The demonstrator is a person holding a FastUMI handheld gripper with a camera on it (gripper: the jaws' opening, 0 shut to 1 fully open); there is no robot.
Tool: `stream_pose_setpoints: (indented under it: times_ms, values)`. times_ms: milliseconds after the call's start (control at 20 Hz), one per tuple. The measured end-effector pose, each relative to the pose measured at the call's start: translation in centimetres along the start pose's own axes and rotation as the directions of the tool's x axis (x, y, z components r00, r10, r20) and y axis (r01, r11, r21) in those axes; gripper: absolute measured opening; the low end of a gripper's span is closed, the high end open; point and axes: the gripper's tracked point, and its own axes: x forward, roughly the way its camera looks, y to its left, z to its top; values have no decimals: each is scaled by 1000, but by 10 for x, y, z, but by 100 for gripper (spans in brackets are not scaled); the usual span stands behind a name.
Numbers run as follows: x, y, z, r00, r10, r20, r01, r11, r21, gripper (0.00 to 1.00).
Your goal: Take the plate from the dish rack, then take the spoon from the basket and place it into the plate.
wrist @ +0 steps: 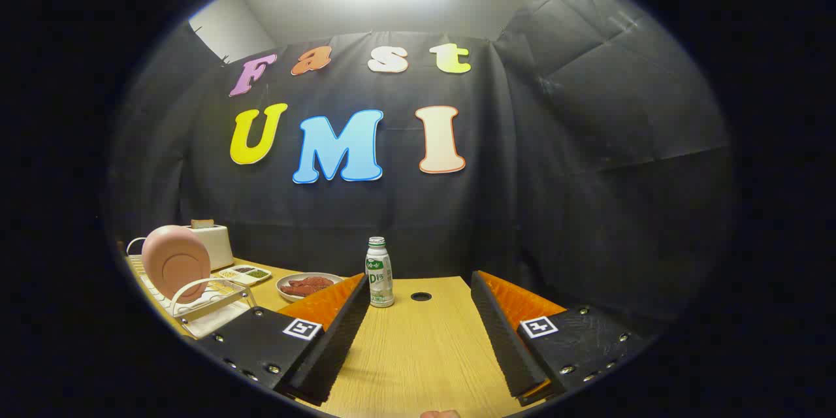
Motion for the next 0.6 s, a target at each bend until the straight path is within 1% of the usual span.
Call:
stream_pose_setpoints:
  times_ms: [250, 350, 600]
  values:
    - [-34, 9, 30, 999, -15, -37, 14, 1000, -2, 95]
    - [-46, 16, 40, 999, -15, -36, 14, 1000, -25, 95]
    - [-66, 50, 62, 998, 20, -68, -21, 1000, -22, 95]
